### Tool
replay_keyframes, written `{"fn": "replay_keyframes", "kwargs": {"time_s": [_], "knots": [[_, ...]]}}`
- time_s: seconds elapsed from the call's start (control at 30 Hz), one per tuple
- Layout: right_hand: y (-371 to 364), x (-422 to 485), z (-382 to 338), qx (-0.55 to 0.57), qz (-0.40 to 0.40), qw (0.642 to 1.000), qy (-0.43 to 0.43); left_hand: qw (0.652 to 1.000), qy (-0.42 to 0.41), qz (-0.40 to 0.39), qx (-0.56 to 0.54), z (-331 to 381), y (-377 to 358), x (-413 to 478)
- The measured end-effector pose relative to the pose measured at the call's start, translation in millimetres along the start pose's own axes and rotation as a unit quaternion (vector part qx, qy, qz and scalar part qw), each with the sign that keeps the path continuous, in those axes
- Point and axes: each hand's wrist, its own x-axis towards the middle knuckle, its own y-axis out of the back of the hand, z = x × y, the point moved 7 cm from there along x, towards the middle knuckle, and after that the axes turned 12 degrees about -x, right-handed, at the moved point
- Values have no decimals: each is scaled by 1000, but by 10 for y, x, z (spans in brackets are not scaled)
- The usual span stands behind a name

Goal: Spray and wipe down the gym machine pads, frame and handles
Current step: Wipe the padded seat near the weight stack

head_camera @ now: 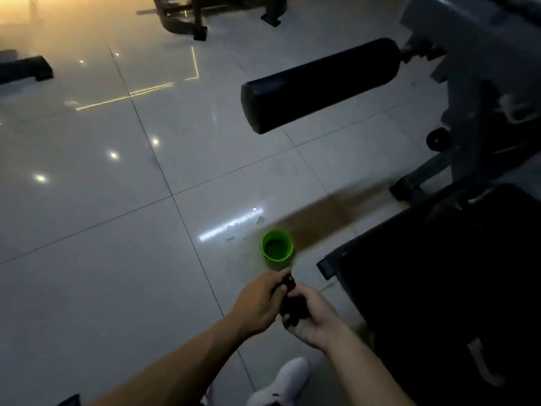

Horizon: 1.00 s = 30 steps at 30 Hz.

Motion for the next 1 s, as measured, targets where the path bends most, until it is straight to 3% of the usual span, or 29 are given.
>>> {"fn": "replay_keyframes", "kwargs": {"time_s": [0.13, 0.27, 0.33, 0.47, 0.53, 0.63, 0.77, 0.9, 0.97, 1.0], "knots": [[447, 1138, -95, 44, 76, 996, 19, 999, 24, -24, 30, -953, -120, 817], [1081, 2493, -243, 128, 187, 971, 75, 973, 75, -42, 215, -2437, -356, 1830], [1310, 3083, -283, 186, 167, 964, 93, 948, 57, -78, 303, -3053, -545, 2299], [1579, 3935, -377, 282, 111, 941, 149, 878, -87, -85, 463, -3853, -811, 3157], [1643, 4172, -369, 297, 100, 935, 163, 846, -130, -89, 510, -4056, -893, 3411], [1728, 4327, -312, 318, 68, 927, 185, 824, -178, -76, 532, -4191, -967, 3583], [1640, 4371, -134, 293, 34, 944, 147, 814, -183, -85, 545, -4265, -937, 3414], [1476, 4487, 32, 241, 12, 967, 78, 804, -177, -163, 544, -4398, -880, 3099], [1402, 4597, 67, 230, -6, 971, 59, 834, -195, -168, 488, -4386, -808, 2996], [1378, 4653, 71, 234, -16, 970, 57, 878, -208, -141, 408, -4297, -739, 2961]]}}
